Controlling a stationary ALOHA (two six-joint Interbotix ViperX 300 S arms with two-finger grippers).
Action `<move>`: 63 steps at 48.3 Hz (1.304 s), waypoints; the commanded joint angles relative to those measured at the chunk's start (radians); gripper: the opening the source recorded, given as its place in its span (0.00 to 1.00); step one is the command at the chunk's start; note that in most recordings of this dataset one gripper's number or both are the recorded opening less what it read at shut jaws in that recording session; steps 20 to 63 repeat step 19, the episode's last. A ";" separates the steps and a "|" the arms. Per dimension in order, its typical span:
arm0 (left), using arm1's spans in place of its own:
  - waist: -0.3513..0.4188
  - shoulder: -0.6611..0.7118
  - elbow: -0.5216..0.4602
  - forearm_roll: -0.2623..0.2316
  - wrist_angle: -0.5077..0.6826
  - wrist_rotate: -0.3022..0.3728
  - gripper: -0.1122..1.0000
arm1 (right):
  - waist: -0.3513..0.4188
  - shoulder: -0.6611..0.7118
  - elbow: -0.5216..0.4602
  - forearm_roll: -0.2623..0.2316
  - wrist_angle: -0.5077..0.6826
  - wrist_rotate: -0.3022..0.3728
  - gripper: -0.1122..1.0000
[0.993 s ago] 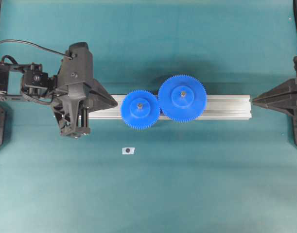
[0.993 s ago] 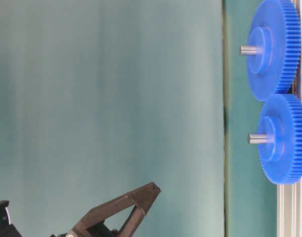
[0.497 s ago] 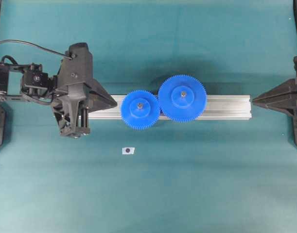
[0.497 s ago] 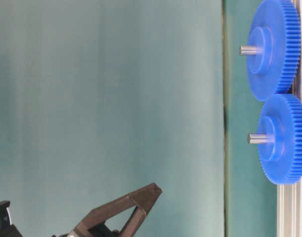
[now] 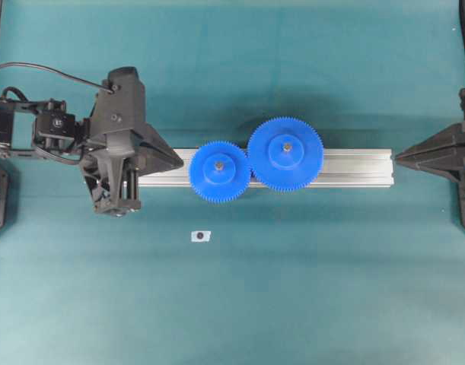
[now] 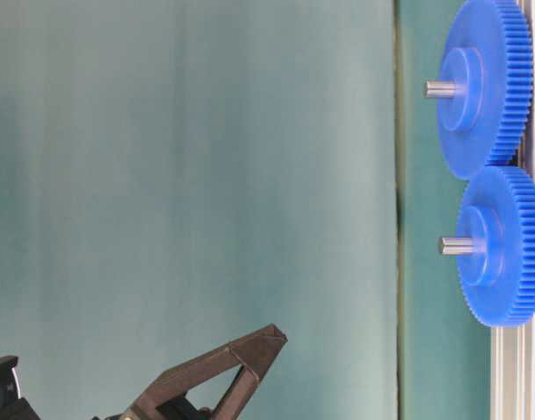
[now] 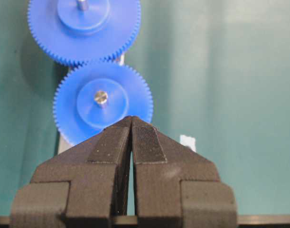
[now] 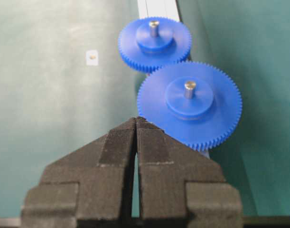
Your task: Find the location of the shaft and insert the small gear.
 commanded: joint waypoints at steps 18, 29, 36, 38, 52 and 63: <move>-0.005 -0.011 -0.006 0.002 -0.009 -0.002 0.09 | -0.002 0.008 -0.008 0.002 -0.005 0.006 0.12; -0.005 -0.012 -0.005 0.002 -0.009 -0.002 0.09 | -0.002 0.008 -0.008 0.002 -0.005 0.006 0.12; -0.005 -0.012 -0.005 0.002 -0.009 -0.002 0.09 | -0.002 0.008 -0.008 0.002 -0.005 0.006 0.12; -0.005 -0.012 -0.005 0.002 -0.009 -0.002 0.09 | -0.002 0.008 -0.008 0.002 -0.005 0.006 0.12; -0.005 -0.012 -0.005 0.002 -0.009 -0.002 0.09 | -0.002 0.008 -0.008 0.002 -0.005 0.006 0.12; -0.005 -0.012 -0.005 0.002 -0.009 -0.002 0.09 | -0.002 0.008 -0.008 0.002 -0.005 0.006 0.12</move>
